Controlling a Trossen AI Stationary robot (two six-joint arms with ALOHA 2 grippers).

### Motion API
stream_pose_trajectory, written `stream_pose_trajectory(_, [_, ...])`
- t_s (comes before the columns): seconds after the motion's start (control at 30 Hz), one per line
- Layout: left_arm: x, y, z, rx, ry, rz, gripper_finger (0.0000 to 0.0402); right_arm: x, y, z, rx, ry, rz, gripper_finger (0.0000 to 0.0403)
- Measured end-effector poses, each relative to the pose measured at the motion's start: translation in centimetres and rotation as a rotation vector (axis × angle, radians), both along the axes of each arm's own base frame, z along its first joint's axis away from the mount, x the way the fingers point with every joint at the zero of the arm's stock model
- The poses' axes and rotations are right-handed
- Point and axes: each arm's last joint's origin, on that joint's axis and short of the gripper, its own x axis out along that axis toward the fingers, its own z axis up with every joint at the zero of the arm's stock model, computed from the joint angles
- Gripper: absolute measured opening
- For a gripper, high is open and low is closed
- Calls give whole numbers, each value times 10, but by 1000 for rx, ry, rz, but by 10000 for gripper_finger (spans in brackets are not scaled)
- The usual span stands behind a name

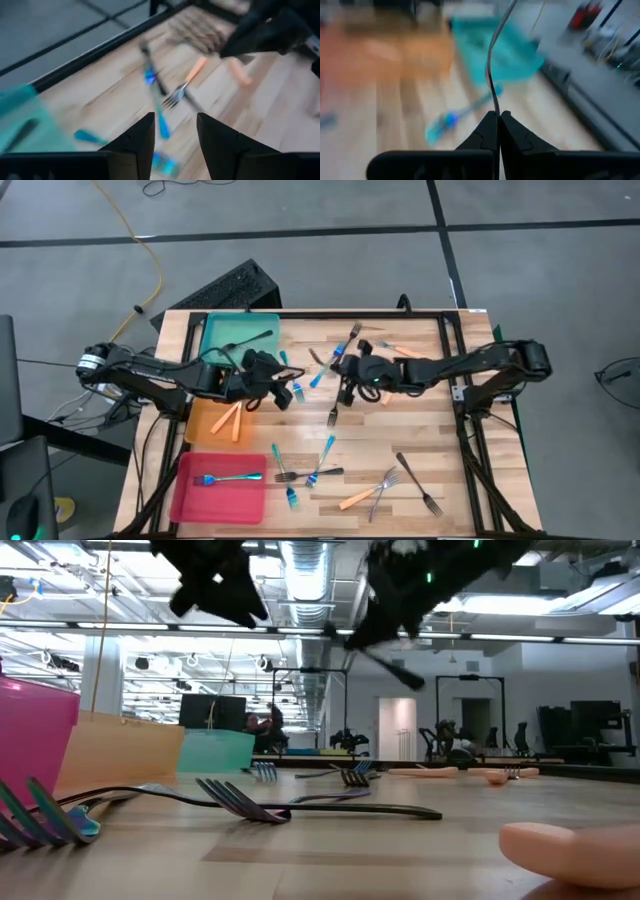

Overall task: Sort silverware by color (type)
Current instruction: Put the black fork into the blue bin

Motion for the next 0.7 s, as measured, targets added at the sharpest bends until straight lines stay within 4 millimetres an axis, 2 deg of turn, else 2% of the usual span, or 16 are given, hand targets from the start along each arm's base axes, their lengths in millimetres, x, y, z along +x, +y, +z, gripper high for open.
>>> stream_pose_trajectory(0.17, [6,0,-21,73,-325,-155,130,-7,4,38,-21,-239,3,25])
stream_pose_trajectory(0.3, [-4,5,-25,172,-668,-294,130,-7,13,50,-40,-348,57,25])
stream_pose_trajectory(0.4, [-13,10,-29,208,-831,-309,130,-6,22,59,-35,-435,111,26])
stream_pose_trajectory(0.5, [-13,16,-33,200,-870,-288,130,0,32,57,-40,-484,143,26])
stream_pose_trajectory(0.7, [7,13,-40,201,-833,-406,130,10,41,45,-25,-477,211,26])
